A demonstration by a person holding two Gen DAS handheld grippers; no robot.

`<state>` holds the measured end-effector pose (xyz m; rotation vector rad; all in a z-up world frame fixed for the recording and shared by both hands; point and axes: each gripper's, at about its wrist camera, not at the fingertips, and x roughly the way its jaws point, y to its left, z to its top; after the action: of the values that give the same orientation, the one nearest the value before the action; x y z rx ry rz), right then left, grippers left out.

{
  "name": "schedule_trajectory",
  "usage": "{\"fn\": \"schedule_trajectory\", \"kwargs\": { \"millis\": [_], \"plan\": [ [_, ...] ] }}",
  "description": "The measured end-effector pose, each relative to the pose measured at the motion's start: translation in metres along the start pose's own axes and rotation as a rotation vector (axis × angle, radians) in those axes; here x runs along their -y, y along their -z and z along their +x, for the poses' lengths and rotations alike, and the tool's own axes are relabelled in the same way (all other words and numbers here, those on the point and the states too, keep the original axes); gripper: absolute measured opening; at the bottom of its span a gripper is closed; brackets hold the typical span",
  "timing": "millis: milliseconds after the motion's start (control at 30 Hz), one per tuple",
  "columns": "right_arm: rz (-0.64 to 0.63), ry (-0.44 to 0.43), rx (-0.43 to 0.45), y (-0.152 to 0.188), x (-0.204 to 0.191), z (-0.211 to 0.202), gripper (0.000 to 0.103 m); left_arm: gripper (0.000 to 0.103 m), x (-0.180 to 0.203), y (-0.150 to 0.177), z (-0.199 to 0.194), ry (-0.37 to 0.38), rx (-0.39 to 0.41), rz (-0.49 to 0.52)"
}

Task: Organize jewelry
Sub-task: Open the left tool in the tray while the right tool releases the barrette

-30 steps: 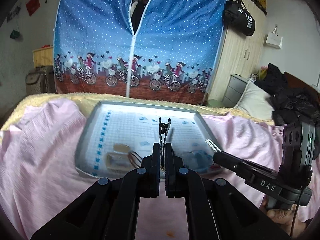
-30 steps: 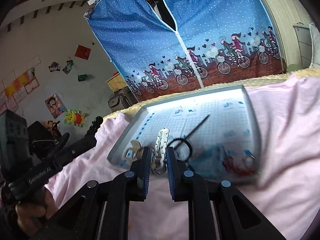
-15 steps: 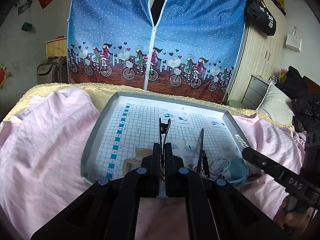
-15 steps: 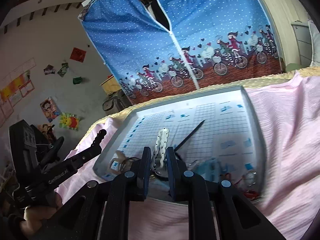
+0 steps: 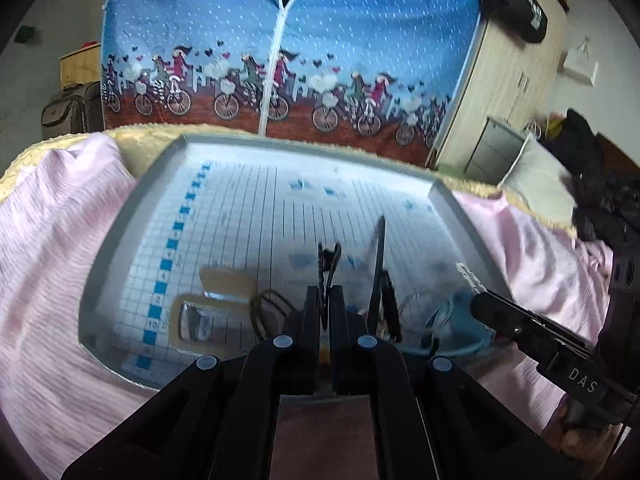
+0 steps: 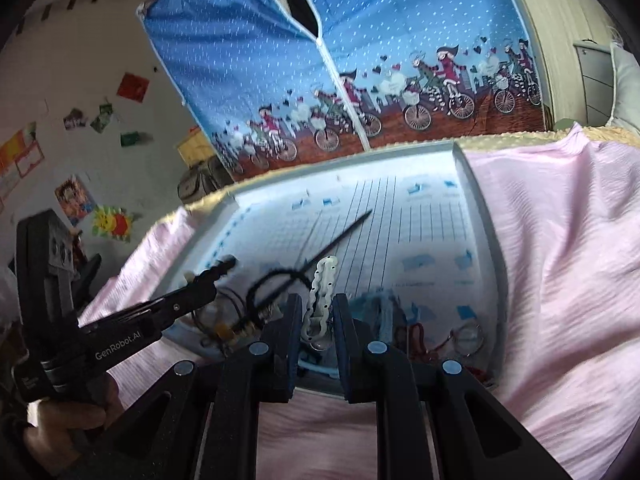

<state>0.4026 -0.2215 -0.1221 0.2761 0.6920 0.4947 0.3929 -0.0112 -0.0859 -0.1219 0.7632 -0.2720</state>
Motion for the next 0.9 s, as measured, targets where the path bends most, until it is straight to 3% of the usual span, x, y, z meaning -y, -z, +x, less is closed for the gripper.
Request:
{"fn": "schedule_trajectory", "kwargs": {
  "millis": [367,767,867,900],
  "plan": [
    [-0.011,0.013,-0.036,0.009,-0.002,0.007,0.015,0.002,-0.002,0.002,0.006,0.014,-0.028,-0.012],
    [-0.028,0.04,-0.003,0.003,-0.005,-0.001,0.016,0.003,-0.001,-0.001,0.006,-0.051,-0.047,-0.009],
    [-0.028,0.049,0.025,-0.002,-0.005,-0.009,0.017,0.011,-0.001,-0.003,0.003,-0.073,-0.04,-0.005],
    [-0.028,0.055,0.033,-0.003,-0.005,-0.011,0.02,0.024,-0.001,-0.004,0.001,-0.076,-0.034,-0.008]
  ]
}}
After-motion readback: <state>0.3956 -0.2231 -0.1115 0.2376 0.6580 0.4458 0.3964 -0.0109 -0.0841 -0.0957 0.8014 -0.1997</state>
